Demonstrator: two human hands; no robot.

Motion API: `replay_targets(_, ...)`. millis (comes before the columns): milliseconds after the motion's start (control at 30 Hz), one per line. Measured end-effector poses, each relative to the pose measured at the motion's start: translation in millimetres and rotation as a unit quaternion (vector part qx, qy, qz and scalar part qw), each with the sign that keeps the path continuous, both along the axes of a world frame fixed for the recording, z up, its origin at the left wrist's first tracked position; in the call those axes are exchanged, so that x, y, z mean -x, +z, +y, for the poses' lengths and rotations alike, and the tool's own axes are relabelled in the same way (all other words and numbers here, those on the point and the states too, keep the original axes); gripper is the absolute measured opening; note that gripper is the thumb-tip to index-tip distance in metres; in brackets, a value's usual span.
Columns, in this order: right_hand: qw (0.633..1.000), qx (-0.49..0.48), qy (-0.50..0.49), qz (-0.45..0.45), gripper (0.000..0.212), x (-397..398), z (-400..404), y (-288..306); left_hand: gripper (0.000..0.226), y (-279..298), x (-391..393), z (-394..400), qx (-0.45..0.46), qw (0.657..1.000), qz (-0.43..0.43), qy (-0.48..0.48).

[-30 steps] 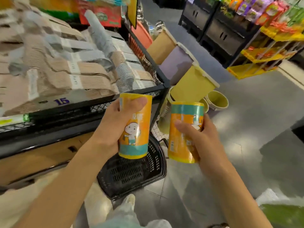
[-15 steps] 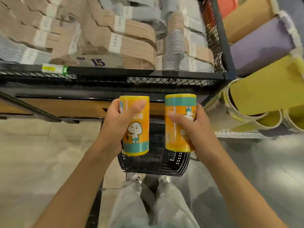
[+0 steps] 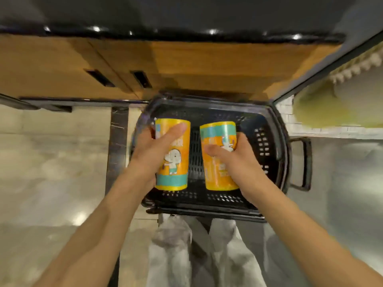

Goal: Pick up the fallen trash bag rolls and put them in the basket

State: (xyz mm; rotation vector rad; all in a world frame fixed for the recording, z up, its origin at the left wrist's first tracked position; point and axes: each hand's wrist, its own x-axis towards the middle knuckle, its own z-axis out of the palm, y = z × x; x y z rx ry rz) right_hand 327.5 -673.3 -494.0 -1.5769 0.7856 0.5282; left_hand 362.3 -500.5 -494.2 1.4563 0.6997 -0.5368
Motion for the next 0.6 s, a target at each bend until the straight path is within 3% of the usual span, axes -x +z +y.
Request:
replay_targets(67,1.000,-0.001,-0.022,0.012,0.062,-5.3,7.3,-65.7,0.038,-61.0,-7.0,0.6,-0.005,1.000,0.014,-0.010)
replay_targets(200,0.998,0.038,-0.042,0.022,0.054,-16.6,19.0,-187.7,0.058,-175.5,-25.1,7.8,-0.034,0.998,0.039,-0.045)
replay_targets(300,0.997,0.058,-0.028,0.038,0.058,-25.5,17.0,-262.5,0.052,-250.6,-37.2,7.8,-0.080,0.994,0.050,-0.047)
replay_targets(467,0.995,0.066,-0.041,0.061,0.081,-42.0,11.6,-352.8,0.062,-337.8,-56.0,-0.9,-0.151,0.985,0.042,-0.073)
replay_targets(600,0.992,0.107,-0.016,0.065,0.076,-51.3,18.5,-401.9,0.062,-383.8,-66.0,-6.5,-0.202,0.976,0.021,-0.083)
